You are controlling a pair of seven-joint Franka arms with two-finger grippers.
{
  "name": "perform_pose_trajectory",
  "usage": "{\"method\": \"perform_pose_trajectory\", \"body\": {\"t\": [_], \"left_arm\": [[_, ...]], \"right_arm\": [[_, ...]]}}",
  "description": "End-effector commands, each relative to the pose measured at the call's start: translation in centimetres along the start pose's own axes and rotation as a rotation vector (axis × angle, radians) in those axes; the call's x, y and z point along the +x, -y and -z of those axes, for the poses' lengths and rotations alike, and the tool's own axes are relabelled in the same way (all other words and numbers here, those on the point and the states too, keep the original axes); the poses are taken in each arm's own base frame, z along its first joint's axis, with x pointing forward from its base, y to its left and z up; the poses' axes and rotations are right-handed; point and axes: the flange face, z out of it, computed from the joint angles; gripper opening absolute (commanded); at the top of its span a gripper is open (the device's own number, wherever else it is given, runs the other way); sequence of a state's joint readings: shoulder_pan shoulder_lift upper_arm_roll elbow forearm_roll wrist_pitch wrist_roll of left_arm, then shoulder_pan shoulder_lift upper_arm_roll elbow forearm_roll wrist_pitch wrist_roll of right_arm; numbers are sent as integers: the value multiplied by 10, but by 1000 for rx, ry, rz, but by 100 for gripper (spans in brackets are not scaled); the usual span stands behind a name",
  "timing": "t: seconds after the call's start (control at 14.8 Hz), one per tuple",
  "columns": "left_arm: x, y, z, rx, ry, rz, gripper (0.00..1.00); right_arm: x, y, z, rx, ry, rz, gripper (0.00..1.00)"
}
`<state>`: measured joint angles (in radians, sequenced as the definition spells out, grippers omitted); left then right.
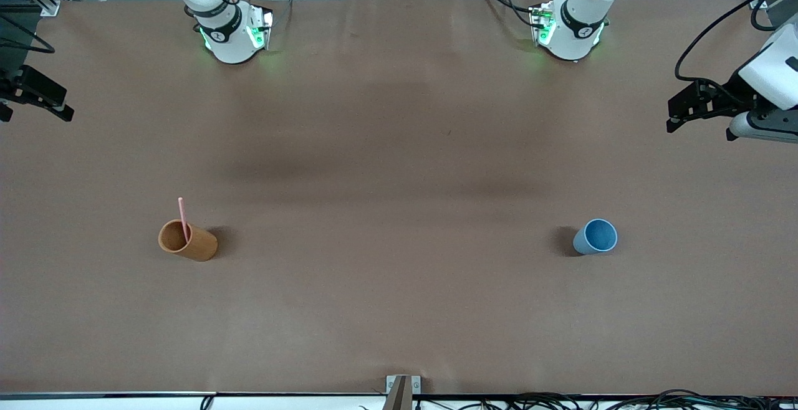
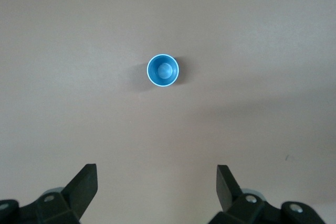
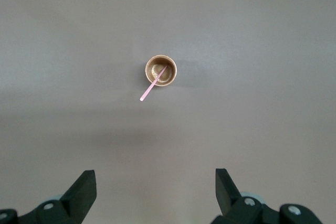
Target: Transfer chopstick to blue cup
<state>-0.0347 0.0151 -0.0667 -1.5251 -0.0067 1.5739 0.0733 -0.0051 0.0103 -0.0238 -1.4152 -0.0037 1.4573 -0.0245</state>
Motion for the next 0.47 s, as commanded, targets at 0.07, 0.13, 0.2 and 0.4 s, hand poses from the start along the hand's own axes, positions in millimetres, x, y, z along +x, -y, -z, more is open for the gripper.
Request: {"method": "perform_pose_trajectory", "body": {"t": [0.07,0.13,0.2,0.4], "left_arm": [[-1,-4,8,-7,1,3,100],[-1,-3,7,-9,2,7,100],[-1,-3,7,-11,2,3,100],[0,2,7,-13,0,6,100]], "right_arm": [[-2,-2,-2,17,2,8,100],[-2,-2,-2,17,2,8,100],[-2,-2,-2,17,0,8,100],[1,-2,-12,17,2,10,100]]}}
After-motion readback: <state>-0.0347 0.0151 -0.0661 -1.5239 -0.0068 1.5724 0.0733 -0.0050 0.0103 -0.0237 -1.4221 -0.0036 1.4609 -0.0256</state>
